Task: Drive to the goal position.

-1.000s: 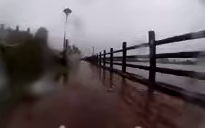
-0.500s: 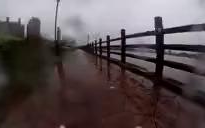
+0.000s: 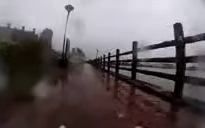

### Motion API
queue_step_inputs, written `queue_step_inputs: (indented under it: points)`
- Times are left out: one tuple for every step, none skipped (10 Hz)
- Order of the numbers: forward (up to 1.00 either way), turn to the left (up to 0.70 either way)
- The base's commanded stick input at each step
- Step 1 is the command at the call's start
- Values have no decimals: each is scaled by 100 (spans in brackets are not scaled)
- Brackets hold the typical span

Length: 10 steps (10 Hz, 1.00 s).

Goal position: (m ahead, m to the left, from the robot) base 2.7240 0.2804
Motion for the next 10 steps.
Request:
queue_step_inputs:
  points:
    - [100, 0]
    - [100, 0]
    - [100, 0]
    - [100, 0]
    - [100, 0]
    - [100, 0]
    - [100, 0]
    - [100, 0]
    - [100, 0]
    - [100, 0]
